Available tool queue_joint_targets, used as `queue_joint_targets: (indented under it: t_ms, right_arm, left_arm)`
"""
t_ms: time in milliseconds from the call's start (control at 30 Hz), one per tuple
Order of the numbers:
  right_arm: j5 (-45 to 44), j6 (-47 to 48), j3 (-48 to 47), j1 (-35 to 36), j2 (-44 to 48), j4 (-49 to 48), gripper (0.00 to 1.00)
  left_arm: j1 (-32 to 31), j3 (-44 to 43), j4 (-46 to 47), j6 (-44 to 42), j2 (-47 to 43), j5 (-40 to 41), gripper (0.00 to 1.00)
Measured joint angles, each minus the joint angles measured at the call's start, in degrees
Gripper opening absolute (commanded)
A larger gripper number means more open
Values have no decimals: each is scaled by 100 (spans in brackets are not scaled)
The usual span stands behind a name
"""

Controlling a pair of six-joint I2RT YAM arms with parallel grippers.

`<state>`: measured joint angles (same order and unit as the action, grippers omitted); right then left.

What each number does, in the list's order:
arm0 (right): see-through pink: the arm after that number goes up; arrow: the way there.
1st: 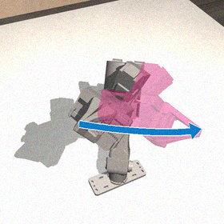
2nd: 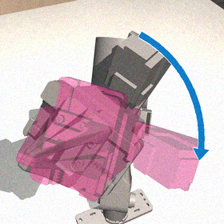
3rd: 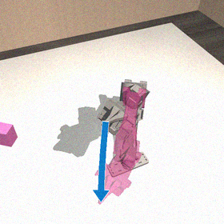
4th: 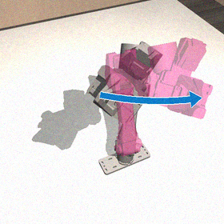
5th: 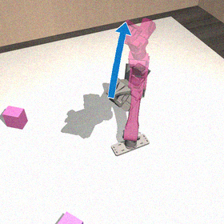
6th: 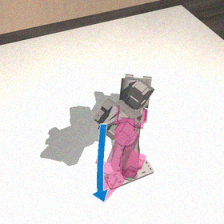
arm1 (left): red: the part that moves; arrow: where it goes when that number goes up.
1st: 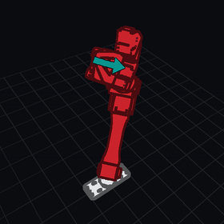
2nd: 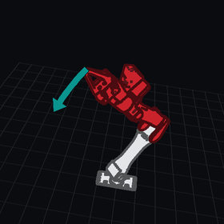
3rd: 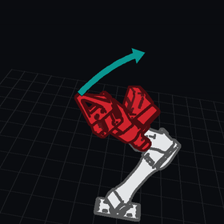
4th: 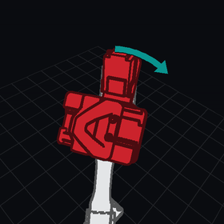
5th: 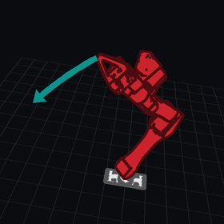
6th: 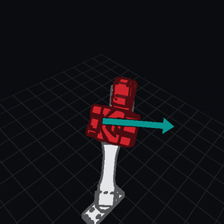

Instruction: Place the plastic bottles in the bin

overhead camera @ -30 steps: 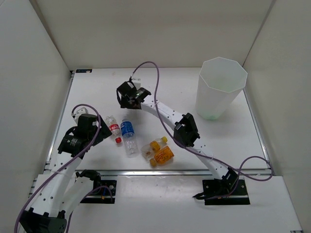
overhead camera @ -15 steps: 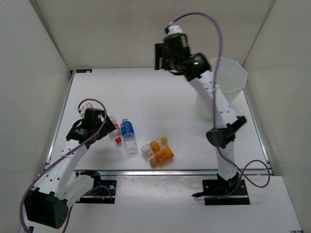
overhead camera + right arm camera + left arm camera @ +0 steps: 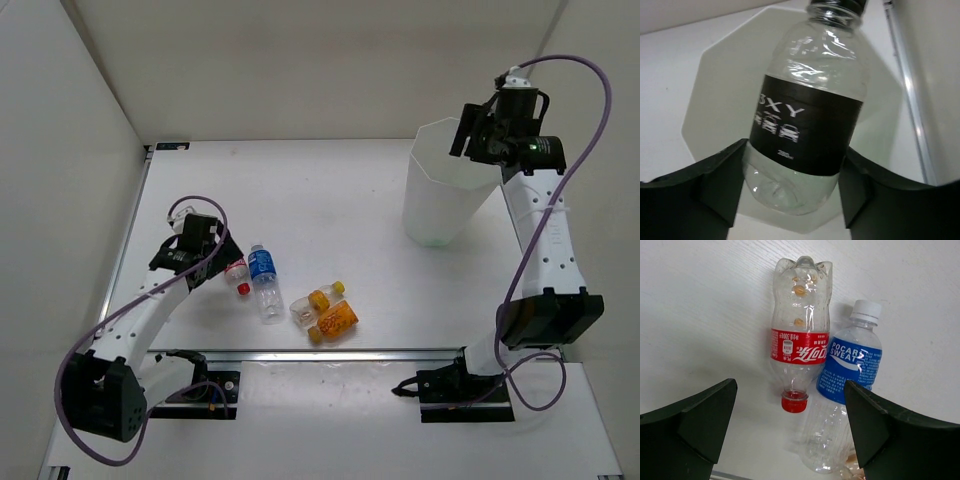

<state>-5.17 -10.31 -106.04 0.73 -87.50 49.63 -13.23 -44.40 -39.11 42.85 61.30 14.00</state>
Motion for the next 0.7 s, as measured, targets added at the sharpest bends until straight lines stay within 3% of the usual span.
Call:
queue_joint_targets:
  t_ms: [33,67,100,500,633,700]
  right_arm:
    - [105,22,4,15,-83,7,75]
    - [192,28,4,28,-166,-7,95]
    - [280,35,4,37,-238,-20,99]
    - [603,197,164,0,31,-111,99]
    - [671,293,625,304,621,-199,99]
    - [680,317,826,608,872,-188,99]
  left_arm:
    - [0,0,74,22,83,0,98]
    - [2,2,151,42,166,0,99]
    - [7,2,225,63,249,0,99]
    - [144,295,1095,275,1338,31,97]
    - [118,444,1421,321,1609,22,85]
    - [111,483,1545,319,1698,33,73]
